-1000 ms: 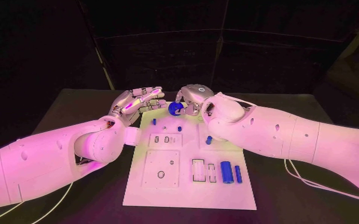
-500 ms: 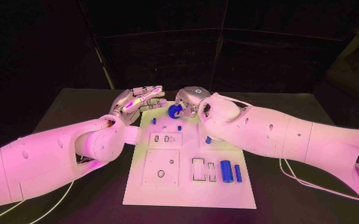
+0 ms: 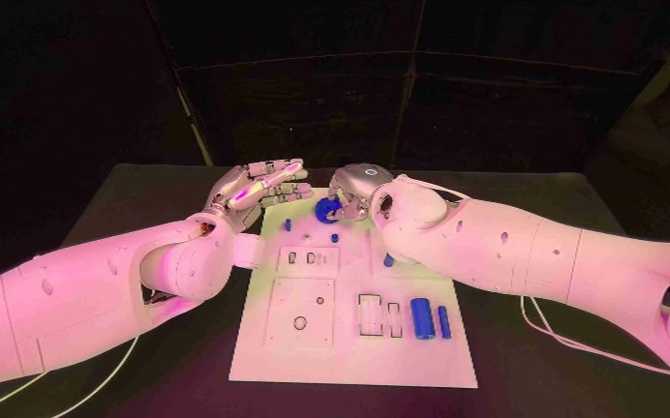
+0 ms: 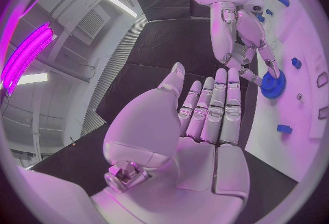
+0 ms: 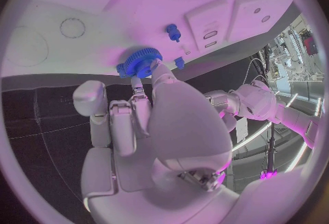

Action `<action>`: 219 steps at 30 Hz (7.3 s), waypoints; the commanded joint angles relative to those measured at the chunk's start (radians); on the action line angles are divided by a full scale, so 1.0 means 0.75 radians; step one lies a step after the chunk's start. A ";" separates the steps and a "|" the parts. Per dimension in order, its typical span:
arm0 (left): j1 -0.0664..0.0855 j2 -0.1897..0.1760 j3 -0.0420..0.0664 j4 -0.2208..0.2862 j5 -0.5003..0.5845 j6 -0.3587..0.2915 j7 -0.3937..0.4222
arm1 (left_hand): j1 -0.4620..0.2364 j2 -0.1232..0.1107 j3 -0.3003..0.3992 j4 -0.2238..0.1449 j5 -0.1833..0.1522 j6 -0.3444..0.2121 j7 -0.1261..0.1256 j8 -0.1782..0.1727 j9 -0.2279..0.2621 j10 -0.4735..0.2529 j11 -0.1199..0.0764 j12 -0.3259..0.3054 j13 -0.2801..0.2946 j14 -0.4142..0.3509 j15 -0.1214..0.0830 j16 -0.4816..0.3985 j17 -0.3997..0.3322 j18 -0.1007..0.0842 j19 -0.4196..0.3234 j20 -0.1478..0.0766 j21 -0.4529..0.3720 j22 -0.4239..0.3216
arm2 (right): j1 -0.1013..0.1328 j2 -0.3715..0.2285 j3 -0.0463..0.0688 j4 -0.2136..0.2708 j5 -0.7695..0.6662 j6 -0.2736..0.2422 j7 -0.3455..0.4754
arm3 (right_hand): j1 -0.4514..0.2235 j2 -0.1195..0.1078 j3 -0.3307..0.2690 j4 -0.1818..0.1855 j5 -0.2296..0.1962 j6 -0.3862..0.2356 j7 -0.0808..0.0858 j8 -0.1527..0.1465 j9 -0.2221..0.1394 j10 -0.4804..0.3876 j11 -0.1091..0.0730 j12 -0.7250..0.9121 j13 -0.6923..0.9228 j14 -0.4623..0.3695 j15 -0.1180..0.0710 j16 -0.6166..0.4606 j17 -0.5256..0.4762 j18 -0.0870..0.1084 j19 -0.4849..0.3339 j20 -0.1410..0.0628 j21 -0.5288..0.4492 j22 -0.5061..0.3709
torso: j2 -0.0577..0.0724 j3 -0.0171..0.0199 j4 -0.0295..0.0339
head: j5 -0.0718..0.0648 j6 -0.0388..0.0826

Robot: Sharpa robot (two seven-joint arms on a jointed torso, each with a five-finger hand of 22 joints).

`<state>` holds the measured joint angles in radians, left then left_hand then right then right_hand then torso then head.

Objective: Assemble the parts on the task board

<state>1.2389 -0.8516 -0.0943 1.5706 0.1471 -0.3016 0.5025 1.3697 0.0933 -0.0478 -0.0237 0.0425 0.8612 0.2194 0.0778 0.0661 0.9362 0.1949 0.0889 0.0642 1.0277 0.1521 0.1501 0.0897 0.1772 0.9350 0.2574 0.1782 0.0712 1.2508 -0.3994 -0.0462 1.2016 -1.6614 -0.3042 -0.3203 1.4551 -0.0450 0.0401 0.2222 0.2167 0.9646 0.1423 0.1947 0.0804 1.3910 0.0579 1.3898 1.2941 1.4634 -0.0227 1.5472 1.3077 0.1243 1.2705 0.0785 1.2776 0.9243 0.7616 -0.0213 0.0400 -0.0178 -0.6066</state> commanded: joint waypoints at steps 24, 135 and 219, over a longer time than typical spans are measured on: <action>0.002 0.000 0.001 -0.001 -0.006 0.017 0.001 | -0.002 0.008 0.000 -0.010 0.006 -0.002 0.043 -0.008 -0.001 -0.002 0.008 -0.009 -0.001 0.005 0.000 -0.007 -0.002 0.004 0.010 -0.001 -0.005 -0.002 | 0.002 -0.017 0.001 0.005 0.095 0.005 -0.009 | -0.281 -0.038 -0.055 0.088 0.058 -0.058 0.029 -0.098 -0.008 -0.022 0.029 -0.020 -0.009 0.129 0.036 0.010 0.284 -0.006 -0.004 0.042 0.002 -0.005 | 0.000 -0.0004 -0.0005 | 0.002 -0.003; -0.009 0.030 0.000 -0.068 -0.006 0.033 0.000 | -0.003 0.009 0.006 -0.017 0.006 0.009 0.041 -0.009 0.000 0.002 0.007 -0.011 0.000 0.006 0.000 -0.011 -0.004 0.005 0.014 -0.001 -0.012 -0.004 | -0.090 -0.484 -0.002 -0.028 0.678 -0.024 0.523 | 0.057 0.051 0.017 -0.181 0.027 0.075 0.006 -0.100 0.001 0.006 0.005 -0.006 0.043 0.125 0.017 0.003 0.269 -0.003 -0.022 0.026 0.006 -0.017 | -0.026 0.0220 -0.0458 | -0.035 -0.011; -0.001 0.035 0.001 -0.128 -0.006 0.018 0.006 | -0.005 0.010 0.011 -0.022 0.006 0.018 0.041 -0.009 0.001 0.005 0.007 -0.012 0.000 0.009 -0.001 -0.014 -0.004 0.005 0.017 -0.001 -0.016 -0.005 | -0.069 -0.184 -0.005 0.347 0.375 -0.077 0.023 | -0.028 0.060 0.267 -0.243 0.041 0.164 -0.028 -0.070 0.009 0.029 -0.027 -0.004 0.063 0.129 -0.012 0.007 0.284 -0.006 -0.007 -0.003 0.013 -0.004 | -0.074 0.0027 -0.0281 | 0.053 -0.083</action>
<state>1.2353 -0.8251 -0.0949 1.4746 0.1469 -0.2888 0.4938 1.3697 0.0933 -0.0425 -0.0346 0.0426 0.8671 0.2213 0.0738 0.0661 0.9362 0.1948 0.0852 0.0642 1.0277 0.1521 0.1464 0.0878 0.1771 0.9420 0.2576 0.1706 0.0690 1.1980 -0.5415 -0.0505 1.4660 -1.3446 -0.3902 -0.2745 1.4428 -0.0036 0.2129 0.0215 0.2434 1.0641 0.1326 0.1325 0.0795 1.4132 0.0428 1.3902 1.3081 1.4687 -0.0254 1.5508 1.3077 0.1242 1.2650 0.0799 1.2856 0.9218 0.7053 -0.0197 0.0199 0.0186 -0.6657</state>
